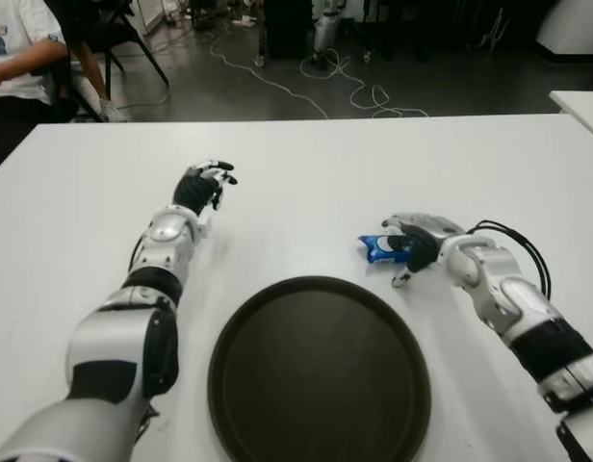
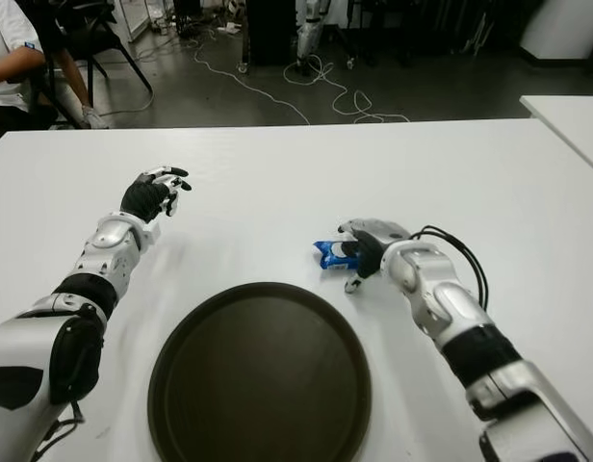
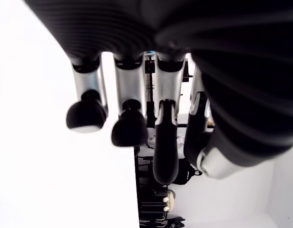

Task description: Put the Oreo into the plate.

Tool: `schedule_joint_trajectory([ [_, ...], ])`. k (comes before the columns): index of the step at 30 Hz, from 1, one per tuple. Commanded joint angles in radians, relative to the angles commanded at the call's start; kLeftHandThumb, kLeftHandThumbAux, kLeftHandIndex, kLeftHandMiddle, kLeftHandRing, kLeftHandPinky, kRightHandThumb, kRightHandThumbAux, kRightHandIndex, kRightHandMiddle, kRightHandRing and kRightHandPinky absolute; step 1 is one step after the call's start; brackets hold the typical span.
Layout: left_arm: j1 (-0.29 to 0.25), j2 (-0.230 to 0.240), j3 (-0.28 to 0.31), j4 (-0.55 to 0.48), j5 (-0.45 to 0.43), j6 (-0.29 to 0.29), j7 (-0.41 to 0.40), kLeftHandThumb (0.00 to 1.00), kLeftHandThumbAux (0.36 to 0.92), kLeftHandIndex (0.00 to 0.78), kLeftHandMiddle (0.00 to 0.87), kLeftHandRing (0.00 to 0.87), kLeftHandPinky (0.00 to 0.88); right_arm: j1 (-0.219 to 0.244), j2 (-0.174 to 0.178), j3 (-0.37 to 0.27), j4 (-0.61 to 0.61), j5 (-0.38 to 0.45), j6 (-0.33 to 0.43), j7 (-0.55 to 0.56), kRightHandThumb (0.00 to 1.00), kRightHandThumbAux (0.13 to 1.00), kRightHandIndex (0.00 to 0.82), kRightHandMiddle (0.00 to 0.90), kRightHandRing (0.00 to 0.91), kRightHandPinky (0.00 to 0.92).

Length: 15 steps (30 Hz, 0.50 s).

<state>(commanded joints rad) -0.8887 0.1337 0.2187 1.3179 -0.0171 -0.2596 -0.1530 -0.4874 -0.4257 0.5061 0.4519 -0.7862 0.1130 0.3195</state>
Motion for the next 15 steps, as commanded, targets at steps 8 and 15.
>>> schedule_joint_trajectory([
  [8,-0.002,-0.002,-0.002,0.0,0.002,0.003,0.009,0.855,0.661,0.413,0.554,0.802,0.829,-0.036,0.015,0.023,0.138,-0.007,-0.048,-0.074,0.0,0.806,0.103,0.118,0.122,0.121],
  [15,-0.002,-0.002,-0.007,0.0,0.007,0.005,0.012,0.854,0.662,0.41,0.554,0.802,0.83,-0.048,0.029,0.03,0.182,0.001,-0.068,-0.115,0.0,0.819,0.13,0.152,0.164,0.171],
])
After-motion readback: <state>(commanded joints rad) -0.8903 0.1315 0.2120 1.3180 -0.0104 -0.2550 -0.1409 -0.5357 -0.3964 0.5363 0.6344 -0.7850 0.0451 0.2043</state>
